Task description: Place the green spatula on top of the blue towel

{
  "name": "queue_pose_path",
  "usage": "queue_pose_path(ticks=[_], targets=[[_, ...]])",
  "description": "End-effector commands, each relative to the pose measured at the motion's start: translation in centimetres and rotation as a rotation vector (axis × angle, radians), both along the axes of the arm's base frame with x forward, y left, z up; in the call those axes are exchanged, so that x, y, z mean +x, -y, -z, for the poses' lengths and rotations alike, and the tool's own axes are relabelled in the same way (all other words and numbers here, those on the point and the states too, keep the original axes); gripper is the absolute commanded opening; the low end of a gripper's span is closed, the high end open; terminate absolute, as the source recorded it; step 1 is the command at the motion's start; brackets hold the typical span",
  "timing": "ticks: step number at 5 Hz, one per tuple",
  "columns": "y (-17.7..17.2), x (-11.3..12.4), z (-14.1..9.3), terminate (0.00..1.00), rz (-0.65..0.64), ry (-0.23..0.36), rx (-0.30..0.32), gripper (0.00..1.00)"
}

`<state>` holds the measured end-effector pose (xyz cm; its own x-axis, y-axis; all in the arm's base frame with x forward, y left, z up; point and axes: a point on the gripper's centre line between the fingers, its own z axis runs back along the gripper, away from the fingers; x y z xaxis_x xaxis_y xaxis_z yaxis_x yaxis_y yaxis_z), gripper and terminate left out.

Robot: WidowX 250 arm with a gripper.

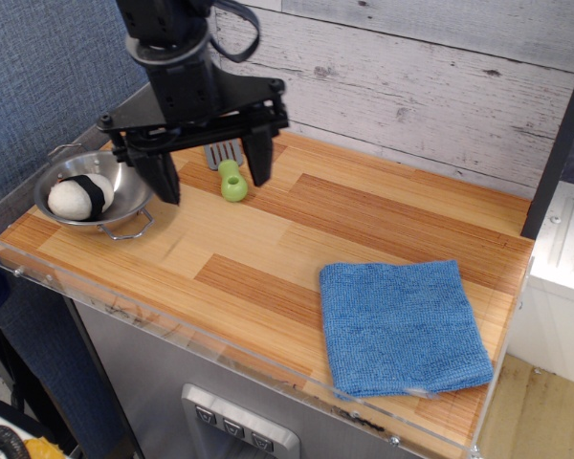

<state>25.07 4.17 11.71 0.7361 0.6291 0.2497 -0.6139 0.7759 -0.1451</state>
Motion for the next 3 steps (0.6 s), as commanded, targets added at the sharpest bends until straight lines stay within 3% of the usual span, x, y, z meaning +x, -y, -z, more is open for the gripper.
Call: queue_pose_path(ticks=[1,3], targets=[[-3.6,4.2,0.6,0.0,-0.065,0.032,-0.003,1.0],[-6.3,6.8,3.3,0.0,-0.103,-0.006,0.014,1.0]])
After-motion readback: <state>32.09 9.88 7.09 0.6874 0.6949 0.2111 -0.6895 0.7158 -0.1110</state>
